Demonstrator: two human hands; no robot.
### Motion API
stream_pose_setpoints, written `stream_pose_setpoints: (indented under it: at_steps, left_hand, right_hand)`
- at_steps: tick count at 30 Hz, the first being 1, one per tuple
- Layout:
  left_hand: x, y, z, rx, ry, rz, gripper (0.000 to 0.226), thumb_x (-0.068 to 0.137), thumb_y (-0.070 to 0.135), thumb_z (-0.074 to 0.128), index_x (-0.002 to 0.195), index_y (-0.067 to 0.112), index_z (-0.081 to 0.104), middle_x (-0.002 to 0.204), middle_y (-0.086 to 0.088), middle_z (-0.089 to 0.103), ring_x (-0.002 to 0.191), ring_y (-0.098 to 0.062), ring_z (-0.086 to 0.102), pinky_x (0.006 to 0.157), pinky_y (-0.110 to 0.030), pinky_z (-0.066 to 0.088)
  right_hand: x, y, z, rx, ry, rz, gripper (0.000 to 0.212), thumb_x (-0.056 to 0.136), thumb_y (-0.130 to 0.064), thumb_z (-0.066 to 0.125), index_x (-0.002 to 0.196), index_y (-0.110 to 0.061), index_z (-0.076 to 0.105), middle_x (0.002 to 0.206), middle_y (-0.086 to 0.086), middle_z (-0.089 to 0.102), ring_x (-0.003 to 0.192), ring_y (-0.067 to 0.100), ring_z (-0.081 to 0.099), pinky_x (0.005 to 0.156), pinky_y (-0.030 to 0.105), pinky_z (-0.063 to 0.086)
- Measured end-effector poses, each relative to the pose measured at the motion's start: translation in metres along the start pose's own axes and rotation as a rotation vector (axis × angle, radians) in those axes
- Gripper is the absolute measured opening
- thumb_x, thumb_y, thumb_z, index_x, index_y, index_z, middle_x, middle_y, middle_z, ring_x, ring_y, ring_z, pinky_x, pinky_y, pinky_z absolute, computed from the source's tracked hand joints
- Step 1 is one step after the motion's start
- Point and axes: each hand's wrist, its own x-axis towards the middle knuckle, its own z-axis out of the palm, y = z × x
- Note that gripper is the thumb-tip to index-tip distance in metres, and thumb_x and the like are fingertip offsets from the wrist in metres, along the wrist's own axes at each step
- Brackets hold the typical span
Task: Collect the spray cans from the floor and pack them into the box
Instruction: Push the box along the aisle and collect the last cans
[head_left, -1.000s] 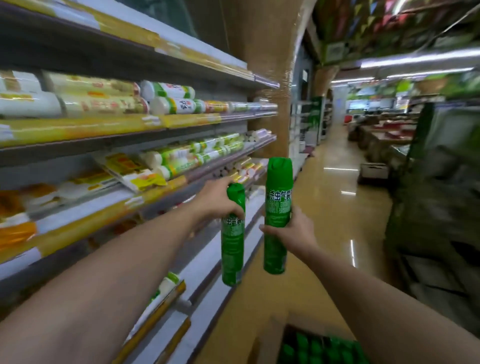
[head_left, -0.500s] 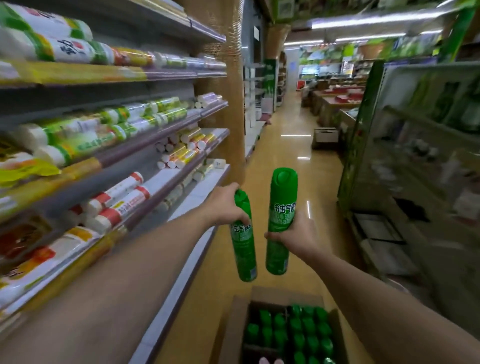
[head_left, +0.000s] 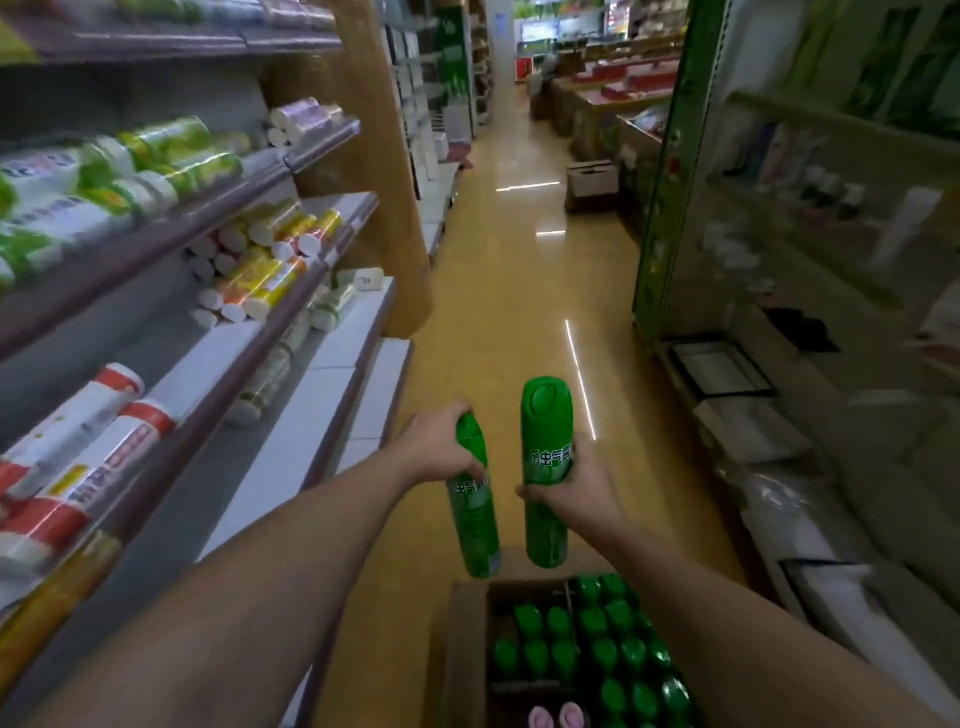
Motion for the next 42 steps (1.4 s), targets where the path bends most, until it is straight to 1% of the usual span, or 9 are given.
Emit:
stream_pose_setpoints:
  at_steps: [6, 10, 13, 16, 19, 26, 33, 38, 42]
  left_hand:
    - [0.104, -0.051, 0.043, 0.035, -0.187, 0.078, 0.066, 0.060, 0.039, 0.091, 0.112, 0.024, 0.053, 0.099, 0.001, 0.062, 0.087, -0.018, 0.061, 0.071, -0.038, 0.060]
    - [0.162, -0.091, 0.092, 0.115, -0.329, 0.094, 0.066, 0.062, 0.044, 0.090, 0.105, 0.025, 0.044, 0.097, -0.003, 0.060, 0.086, -0.023, 0.060, 0.068, -0.042, 0.060]
    - [0.196, -0.121, 0.133, 0.148, -0.445, 0.092, 0.062, 0.067, 0.040, 0.088, 0.106, 0.021, 0.044, 0.095, -0.003, 0.057, 0.084, -0.023, 0.059, 0.064, -0.039, 0.057]
    - [0.220, -0.149, 0.178, 0.181, -0.531, 0.122, 0.063, 0.069, 0.039, 0.086, 0.111, 0.019, 0.044, 0.096, -0.004, 0.056, 0.083, -0.024, 0.057, 0.057, -0.034, 0.049]
    - [0.231, -0.179, 0.230, 0.168, -0.564, 0.159, 0.063, 0.069, 0.033, 0.086, 0.115, 0.016, 0.046, 0.099, -0.006, 0.059, 0.085, -0.025, 0.059, 0.058, -0.033, 0.048]
    - [0.225, -0.237, 0.336, 0.255, -0.605, 0.186, 0.060, 0.073, 0.035, 0.080, 0.114, 0.024, 0.039, 0.101, -0.007, 0.051, 0.086, -0.032, 0.059, 0.072, -0.049, 0.056]
    - [0.224, -0.275, 0.419, 0.196, -0.629, 0.150, 0.059, 0.072, 0.029, 0.085, 0.108, 0.022, 0.039, 0.105, -0.006, 0.052, 0.091, -0.025, 0.057, 0.072, -0.043, 0.056]
    - [0.228, -0.300, 0.469, 0.180, -0.627, 0.140, 0.062, 0.069, 0.030, 0.086, 0.114, 0.019, 0.046, 0.103, -0.003, 0.051, 0.086, -0.021, 0.055, 0.064, -0.030, 0.045]
    - [0.233, -0.320, 0.507, 0.146, -0.677, 0.116, 0.061, 0.068, 0.029, 0.086, 0.114, 0.020, 0.047, 0.100, 0.000, 0.047, 0.091, -0.023, 0.056, 0.070, -0.029, 0.046]
  right_hand:
    - [0.071, 0.041, 0.039, -0.098, 0.046, 0.140, 0.070, 0.054, -0.022, 0.095, 0.111, -0.026, 0.054, 0.102, -0.008, 0.067, 0.097, 0.013, 0.064, 0.084, 0.042, 0.059]
    - [0.108, 0.077, 0.062, -0.140, 0.087, 0.277, 0.079, 0.057, -0.018, 0.095, 0.123, -0.019, 0.052, 0.104, -0.006, 0.064, 0.096, 0.013, 0.059, 0.075, 0.026, 0.049]
    - [0.127, 0.108, 0.080, -0.159, 0.155, 0.336, 0.065, 0.057, -0.015, 0.095, 0.108, -0.016, 0.055, 0.090, -0.010, 0.060, 0.087, 0.010, 0.059, 0.066, 0.019, 0.043]
    - [0.146, 0.145, 0.098, -0.177, 0.223, 0.417, 0.064, 0.057, -0.016, 0.095, 0.105, -0.021, 0.053, 0.093, -0.005, 0.061, 0.091, 0.019, 0.061, 0.075, 0.027, 0.048]
    - [0.164, 0.193, 0.118, -0.209, 0.243, 0.500, 0.073, 0.054, -0.032, 0.095, 0.114, -0.018, 0.058, 0.104, 0.003, 0.069, 0.100, 0.024, 0.065, 0.086, 0.039, 0.055]
    - [0.190, 0.285, 0.146, -0.166, 0.291, 0.646, 0.069, 0.057, -0.027, 0.095, 0.115, -0.017, 0.060, 0.112, 0.000, 0.065, 0.105, 0.016, 0.059, 0.088, 0.025, 0.046]
    - [0.194, 0.372, 0.172, -0.212, 0.272, 0.670, 0.071, 0.059, -0.025, 0.093, 0.120, -0.020, 0.058, 0.106, -0.002, 0.064, 0.115, 0.025, 0.057, 0.096, 0.029, 0.043]
    - [0.200, 0.429, 0.190, -0.251, 0.218, 0.696, 0.067, 0.061, -0.031, 0.093, 0.119, -0.018, 0.061, 0.109, -0.001, 0.067, 0.108, 0.018, 0.060, 0.081, 0.015, 0.036]
    - [0.197, 0.472, 0.204, -0.324, 0.249, 0.715, 0.068, 0.062, -0.039, 0.090, 0.121, -0.021, 0.062, 0.112, 0.003, 0.070, 0.110, 0.025, 0.061, 0.089, 0.027, 0.043]
